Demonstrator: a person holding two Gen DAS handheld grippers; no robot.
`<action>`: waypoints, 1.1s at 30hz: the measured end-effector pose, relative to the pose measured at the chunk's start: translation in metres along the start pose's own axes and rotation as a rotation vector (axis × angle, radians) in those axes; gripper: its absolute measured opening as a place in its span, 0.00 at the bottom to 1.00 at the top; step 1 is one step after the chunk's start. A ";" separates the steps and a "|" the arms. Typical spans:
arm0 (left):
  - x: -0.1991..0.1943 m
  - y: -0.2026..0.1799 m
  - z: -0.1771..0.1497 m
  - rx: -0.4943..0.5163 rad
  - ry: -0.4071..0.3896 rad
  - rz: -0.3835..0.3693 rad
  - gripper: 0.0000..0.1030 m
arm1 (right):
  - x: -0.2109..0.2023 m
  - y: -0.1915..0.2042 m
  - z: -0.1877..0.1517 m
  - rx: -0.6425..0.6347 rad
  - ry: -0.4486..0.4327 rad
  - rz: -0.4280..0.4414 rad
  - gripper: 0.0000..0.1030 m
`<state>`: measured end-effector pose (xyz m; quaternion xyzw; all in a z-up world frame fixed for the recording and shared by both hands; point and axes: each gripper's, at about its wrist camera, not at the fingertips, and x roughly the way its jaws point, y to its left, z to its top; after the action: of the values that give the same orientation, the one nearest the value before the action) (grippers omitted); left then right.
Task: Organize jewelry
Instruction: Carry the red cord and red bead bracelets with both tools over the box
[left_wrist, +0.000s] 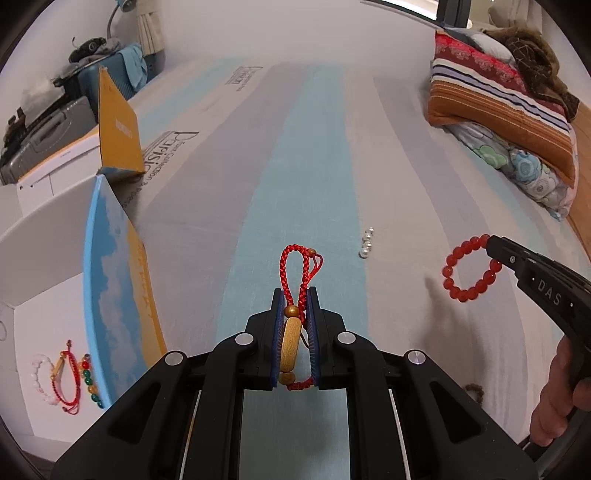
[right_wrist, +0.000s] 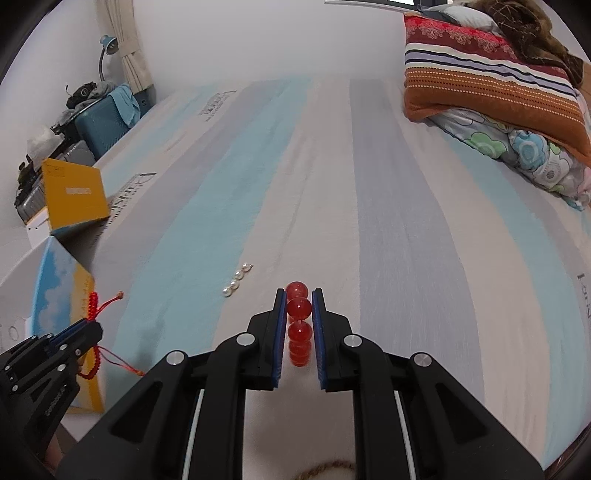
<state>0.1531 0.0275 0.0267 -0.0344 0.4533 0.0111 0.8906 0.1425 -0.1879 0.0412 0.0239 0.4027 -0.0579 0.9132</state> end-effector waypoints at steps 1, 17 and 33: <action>-0.003 0.000 0.000 0.000 0.001 -0.002 0.11 | -0.004 0.001 -0.001 0.000 -0.002 0.000 0.13; -0.069 0.037 0.003 -0.017 -0.055 -0.011 0.11 | -0.072 0.063 -0.001 -0.050 -0.081 0.007 0.13; -0.130 0.145 -0.012 -0.134 -0.113 0.094 0.11 | -0.104 0.180 -0.004 -0.160 -0.131 0.108 0.13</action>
<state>0.0598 0.1727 0.1172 -0.0718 0.4018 0.0853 0.9089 0.0923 -0.0004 0.1144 -0.0311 0.3437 0.0224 0.9383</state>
